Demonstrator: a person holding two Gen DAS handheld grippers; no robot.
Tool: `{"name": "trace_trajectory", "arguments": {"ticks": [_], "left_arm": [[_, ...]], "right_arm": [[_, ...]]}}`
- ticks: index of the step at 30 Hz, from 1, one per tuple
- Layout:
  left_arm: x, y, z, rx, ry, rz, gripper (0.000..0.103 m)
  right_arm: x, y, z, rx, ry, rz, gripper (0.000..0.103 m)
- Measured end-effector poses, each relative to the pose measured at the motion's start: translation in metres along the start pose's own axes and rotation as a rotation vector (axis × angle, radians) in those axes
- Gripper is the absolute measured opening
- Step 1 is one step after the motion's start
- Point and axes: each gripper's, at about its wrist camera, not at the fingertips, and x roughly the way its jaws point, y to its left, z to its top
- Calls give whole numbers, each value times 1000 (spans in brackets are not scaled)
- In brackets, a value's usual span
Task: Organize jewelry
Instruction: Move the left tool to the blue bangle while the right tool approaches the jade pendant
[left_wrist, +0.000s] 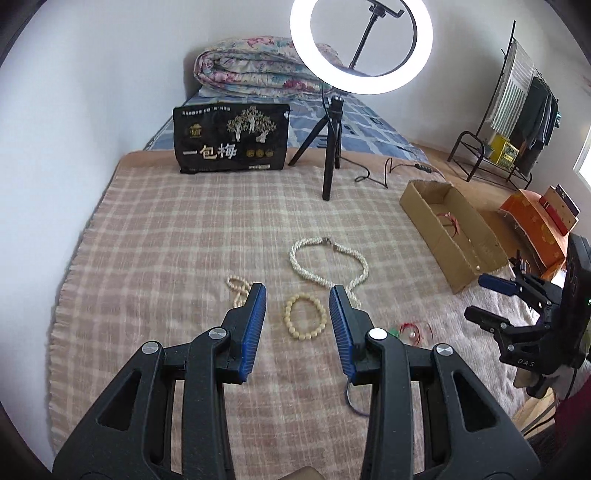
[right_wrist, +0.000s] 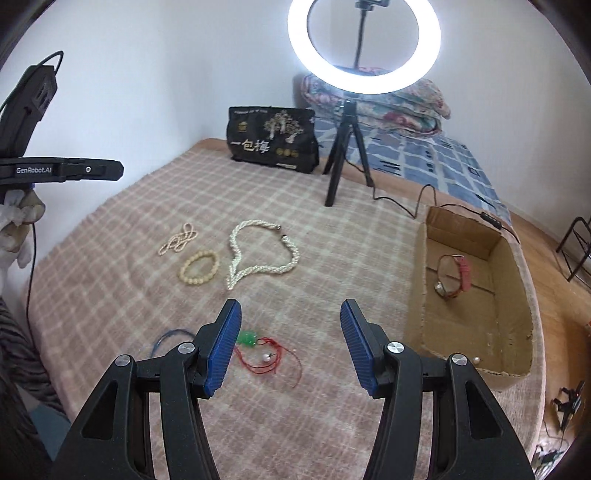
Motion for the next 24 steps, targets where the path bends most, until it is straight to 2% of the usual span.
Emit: {"name": "trace_trajectory", "arguments": {"ticks": [4, 12, 20, 24], "left_arm": [[5, 2, -29, -2, 40, -5, 36], [32, -11, -73, -9, 169, -74, 36], [57, -41, -94, 52, 246, -99, 36], [67, -44, -97, 40, 279, -111, 36]], "right_arm": [[16, 11, -6, -46, 38, 20, 55], [44, 22, -13, -111, 117, 90, 55], [66, 32, -20, -145, 171, 162, 54], [76, 36, -21, -157, 191, 177, 47]]}}
